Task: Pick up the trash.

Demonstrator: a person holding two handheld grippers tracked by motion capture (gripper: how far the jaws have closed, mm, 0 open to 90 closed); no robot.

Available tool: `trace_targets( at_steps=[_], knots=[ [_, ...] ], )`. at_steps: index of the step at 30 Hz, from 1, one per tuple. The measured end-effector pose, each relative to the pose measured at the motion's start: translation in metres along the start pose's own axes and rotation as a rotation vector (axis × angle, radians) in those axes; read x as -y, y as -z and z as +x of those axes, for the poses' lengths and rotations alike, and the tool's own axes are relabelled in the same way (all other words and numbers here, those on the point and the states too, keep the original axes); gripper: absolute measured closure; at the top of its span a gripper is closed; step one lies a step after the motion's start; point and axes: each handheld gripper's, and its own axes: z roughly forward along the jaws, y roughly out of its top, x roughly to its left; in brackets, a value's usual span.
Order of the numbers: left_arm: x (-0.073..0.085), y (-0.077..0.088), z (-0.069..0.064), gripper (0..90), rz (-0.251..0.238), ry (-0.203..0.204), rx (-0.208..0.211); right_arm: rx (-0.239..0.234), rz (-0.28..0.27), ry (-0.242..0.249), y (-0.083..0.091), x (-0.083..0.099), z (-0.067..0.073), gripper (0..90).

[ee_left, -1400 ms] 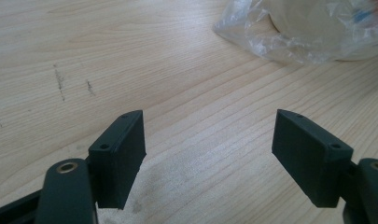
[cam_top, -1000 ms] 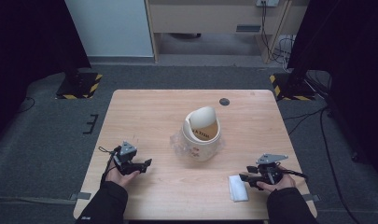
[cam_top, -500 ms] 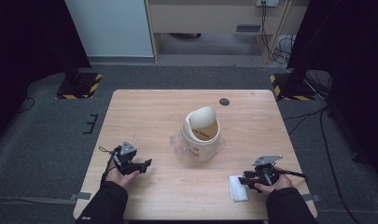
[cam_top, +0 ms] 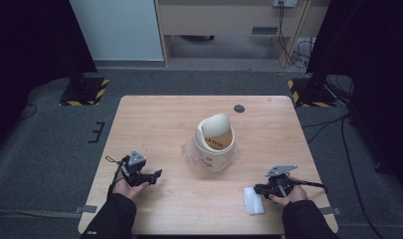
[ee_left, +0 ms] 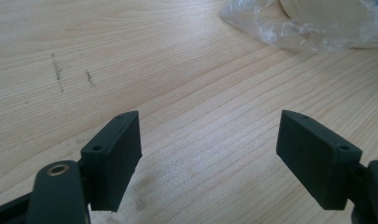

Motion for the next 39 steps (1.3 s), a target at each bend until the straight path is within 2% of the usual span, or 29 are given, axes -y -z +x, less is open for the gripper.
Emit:
trace_targets(
  at_steps=[8, 13, 14, 15, 18, 29, 31, 32, 34, 35, 36, 37, 38, 39],
  knots=[
    [-0.001, 0.001, -0.001, 21.8, -0.004, -0.005, 0.006, -0.003, -0.041, 0.011, 0.005, -0.004, 0.0, 87.4],
    [-0.002, 0.002, -0.002, 22.2, -0.022, -0.005, 0.009, 0.018, -0.122, 0.043, 0.014, -0.01, 0.001, 87.7],
    [-0.002, 0.002, -0.002, 22.3, -0.022, -0.005, 0.009, 0.018, -0.122, 0.043, 0.014, -0.01, 0.001, 87.7],
    [-0.003, 0.003, -0.002, 22.3, -0.026, -0.006, 0.011, 0.035, -0.154, 0.072, 0.018, -0.013, 0.002, 87.8],
    [-0.003, 0.003, -0.003, 22.4, -0.024, -0.01, 0.015, 0.055, -0.186, 0.095, 0.022, -0.016, 0.004, 87.8],
    [-0.004, 0.003, -0.006, 22.5, -0.034, -0.018, 0.025, 0.073, -0.278, 0.103, 0.037, -0.024, 0.005, 87.8],
    [-0.004, 0.003, -0.006, 22.5, -0.032, -0.019, 0.025, 0.07, -0.278, 0.103, 0.038, -0.025, 0.005, 87.8],
    [-0.004, 0.002, -0.006, 22.7, -0.029, -0.019, 0.026, 0.067, -0.267, 0.084, 0.036, -0.024, 0.003, 87.8],
    [-0.004, 0.002, -0.006, 22.7, -0.029, -0.019, 0.026, 0.069, -0.261, 0.075, 0.035, -0.024, 0.003, 87.7],
    [-0.004, 0.002, -0.006, 22.7, -0.027, -0.019, 0.026, 0.076, -0.228, 0.056, 0.031, -0.022, -0.002, 87.5],
    [-0.004, 0.002, -0.006, 22.7, -0.027, -0.019, 0.026, 0.076, -0.228, 0.056, 0.031, -0.022, -0.002, 87.5],
    [-0.004, 0.002, -0.006, 22.7, -0.026, -0.02, 0.026, 0.083, -0.206, 0.029, 0.028, -0.021, -0.007, 87.2],
    [-0.004, 0.002, -0.006, 22.6, -0.026, -0.02, 0.026, 0.083, -0.206, 0.029, 0.028, -0.021, -0.007, 87.2],
    [-0.004, 0.001, -0.006, 22.6, -0.022, -0.022, 0.025, 0.096, -0.188, 0.01, 0.025, -0.02, -0.013, 86.6]
  ],
)
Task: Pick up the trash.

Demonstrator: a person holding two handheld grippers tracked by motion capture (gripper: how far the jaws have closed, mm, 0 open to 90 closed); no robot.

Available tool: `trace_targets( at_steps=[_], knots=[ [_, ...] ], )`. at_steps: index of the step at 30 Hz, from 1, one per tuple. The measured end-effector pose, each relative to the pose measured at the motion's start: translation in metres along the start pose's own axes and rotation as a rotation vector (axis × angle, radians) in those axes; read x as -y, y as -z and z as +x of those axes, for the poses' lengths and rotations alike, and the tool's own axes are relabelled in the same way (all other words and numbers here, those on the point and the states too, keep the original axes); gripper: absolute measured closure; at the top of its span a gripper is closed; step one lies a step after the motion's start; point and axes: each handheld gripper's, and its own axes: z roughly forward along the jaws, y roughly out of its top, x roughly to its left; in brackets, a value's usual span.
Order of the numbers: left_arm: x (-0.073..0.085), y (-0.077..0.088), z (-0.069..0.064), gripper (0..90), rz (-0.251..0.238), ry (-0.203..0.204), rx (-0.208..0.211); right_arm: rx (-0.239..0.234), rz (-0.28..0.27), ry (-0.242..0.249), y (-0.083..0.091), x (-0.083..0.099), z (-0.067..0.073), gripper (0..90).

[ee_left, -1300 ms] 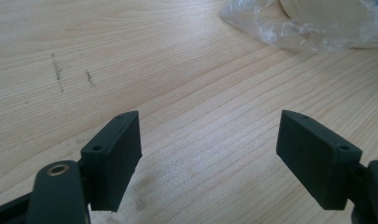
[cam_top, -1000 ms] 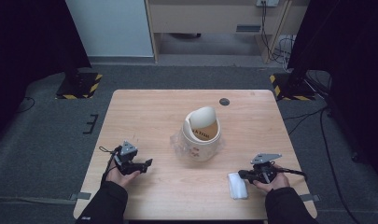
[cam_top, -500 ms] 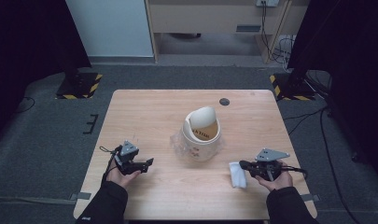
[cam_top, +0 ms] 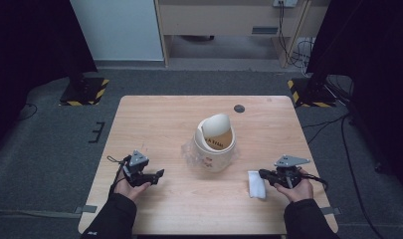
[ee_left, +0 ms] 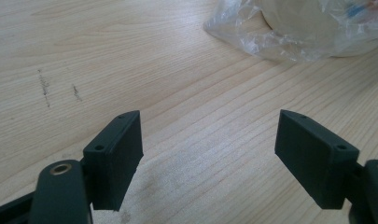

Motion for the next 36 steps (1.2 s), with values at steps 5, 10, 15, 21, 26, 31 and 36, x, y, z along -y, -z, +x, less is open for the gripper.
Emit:
trace_targets(
  at_steps=[5, 10, 15, 21, 26, 31, 36],
  knots=[
    [0.0, -0.001, 0.0, 22.6, 0.002, 0.001, 0.001, 0.035, 0.048, -0.027, -0.01, 0.004, -0.011, 84.6],
    [0.0, -0.001, 0.0, 22.6, 0.006, 0.001, 0.0, 0.06, 0.056, -0.044, -0.014, 0.008, -0.017, 77.4],
    [0.0, -0.001, 0.0, 22.6, 0.005, 0.002, -0.001, 0.084, 0.013, -0.09, -0.007, 0.007, -0.018, 68.0],
    [0.001, -0.001, 0.0, 22.6, 0.008, 0.003, 0.001, 0.104, 0.094, -0.196, -0.007, 0.017, -0.013, 65.2],
    [0.001, -0.001, 0.001, 22.6, 0.011, 0.002, 0.0, 0.104, 0.14, -0.252, -0.018, 0.018, -0.009, 66.0],
    [0.001, -0.001, 0.001, 22.6, 0.011, 0.003, -0.001, 0.089, 0.139, -0.258, -0.02, 0.016, -0.011, 81.9],
    [0.001, -0.001, 0.001, 22.6, 0.01, 0.004, 0.0, 0.064, 0.127, -0.261, -0.017, 0.014, -0.013, 87.6]
  ],
)
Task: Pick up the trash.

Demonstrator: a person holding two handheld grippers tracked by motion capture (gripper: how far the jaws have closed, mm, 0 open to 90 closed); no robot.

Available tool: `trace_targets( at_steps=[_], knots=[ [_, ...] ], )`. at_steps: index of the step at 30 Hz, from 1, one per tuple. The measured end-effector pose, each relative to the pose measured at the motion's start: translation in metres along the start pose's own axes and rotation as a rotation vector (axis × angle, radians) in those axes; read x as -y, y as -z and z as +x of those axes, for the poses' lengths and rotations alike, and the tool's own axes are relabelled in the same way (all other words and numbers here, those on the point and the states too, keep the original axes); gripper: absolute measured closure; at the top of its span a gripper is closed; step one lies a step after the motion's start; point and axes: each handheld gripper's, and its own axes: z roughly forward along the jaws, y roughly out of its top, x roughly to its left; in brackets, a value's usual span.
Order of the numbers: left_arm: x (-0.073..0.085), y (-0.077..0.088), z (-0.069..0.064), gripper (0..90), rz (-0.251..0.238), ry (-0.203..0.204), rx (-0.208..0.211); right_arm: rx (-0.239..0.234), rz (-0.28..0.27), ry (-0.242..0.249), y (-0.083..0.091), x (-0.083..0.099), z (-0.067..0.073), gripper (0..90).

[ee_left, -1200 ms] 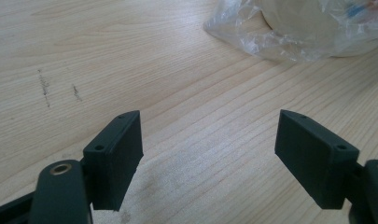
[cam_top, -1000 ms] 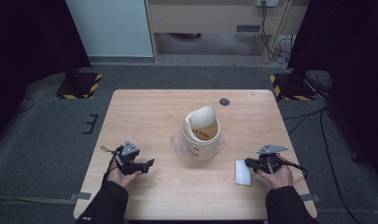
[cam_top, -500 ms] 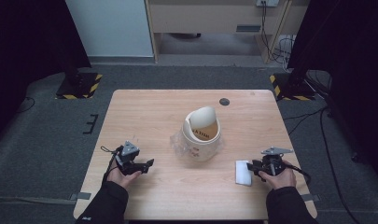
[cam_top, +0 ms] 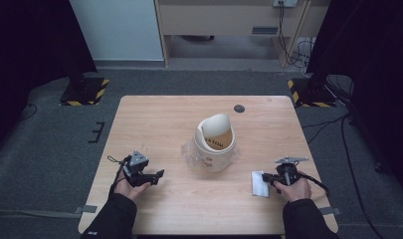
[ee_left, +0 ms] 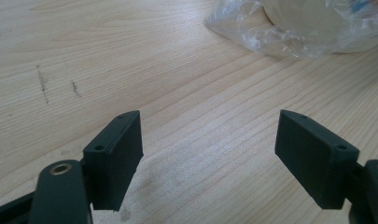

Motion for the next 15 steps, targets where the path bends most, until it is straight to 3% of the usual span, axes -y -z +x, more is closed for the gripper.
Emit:
trace_targets(
  at_steps=[7, 9, 15],
  knots=[
    [-0.001, 0.001, 0.0, 22.6, -0.008, 0.001, 0.004, -0.043, -0.093, 0.067, 0.011, -0.008, 0.002, 87.9],
    [-0.001, 0.001, -0.001, 22.6, -0.013, 0.002, 0.008, -0.08, -0.155, 0.104, 0.017, -0.012, 0.003, 87.9],
    [-0.002, 0.002, -0.002, 22.6, -0.033, 0.007, 0.022, -0.121, -0.267, 0.174, 0.029, -0.019, 0.004, 87.9]
  ],
)
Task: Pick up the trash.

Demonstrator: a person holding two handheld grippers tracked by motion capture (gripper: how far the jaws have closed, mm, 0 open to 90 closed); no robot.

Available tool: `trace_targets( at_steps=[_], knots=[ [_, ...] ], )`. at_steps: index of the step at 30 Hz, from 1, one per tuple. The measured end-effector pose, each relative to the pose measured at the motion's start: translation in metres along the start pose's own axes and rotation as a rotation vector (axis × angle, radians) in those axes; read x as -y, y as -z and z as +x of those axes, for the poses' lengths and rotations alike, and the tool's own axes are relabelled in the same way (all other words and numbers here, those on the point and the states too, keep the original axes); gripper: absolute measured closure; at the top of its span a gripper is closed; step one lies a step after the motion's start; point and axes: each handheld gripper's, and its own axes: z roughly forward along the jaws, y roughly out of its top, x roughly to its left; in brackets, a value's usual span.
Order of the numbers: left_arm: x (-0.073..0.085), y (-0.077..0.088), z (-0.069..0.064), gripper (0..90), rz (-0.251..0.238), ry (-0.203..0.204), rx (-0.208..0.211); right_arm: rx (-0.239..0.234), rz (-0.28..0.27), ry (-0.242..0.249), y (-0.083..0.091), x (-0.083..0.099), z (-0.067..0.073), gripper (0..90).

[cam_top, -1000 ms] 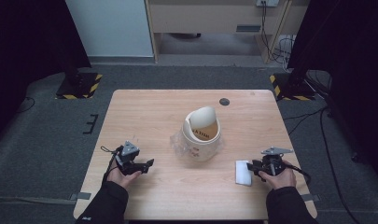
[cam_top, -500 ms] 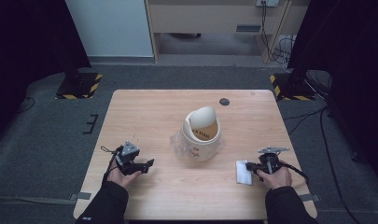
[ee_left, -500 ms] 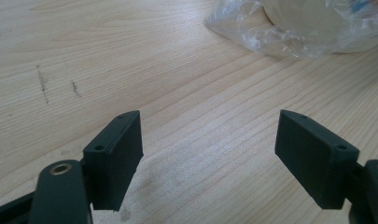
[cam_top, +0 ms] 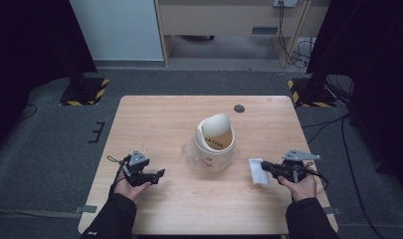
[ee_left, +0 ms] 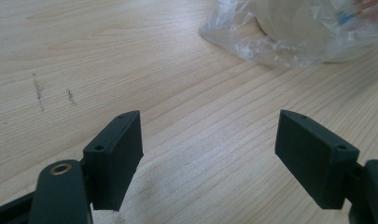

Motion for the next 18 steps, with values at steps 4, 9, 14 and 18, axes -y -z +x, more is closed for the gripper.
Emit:
trace_targets(
  at_steps=[4, 9, 14, 18],
  knots=[
    [-0.002, 0.001, -0.002, 22.7, -0.016, -0.007, 0.014, -0.02, -0.086, 0.037, 0.011, -0.008, 0.001, 87.9],
    [-0.002, 0.001, -0.002, 22.8, -0.028, -0.007, 0.017, -0.017, -0.127, 0.043, 0.017, -0.011, 0.0, 87.9],
    [-0.003, 0.002, -0.002, 22.9, -0.038, -0.008, 0.018, -0.01, -0.161, 0.053, 0.023, -0.015, 0.0, 87.9],
    [-0.004, 0.003, -0.003, 23.1, -0.052, -0.006, 0.021, -0.005, -0.195, 0.065, 0.028, -0.02, 0.001, 87.9]
  ],
)
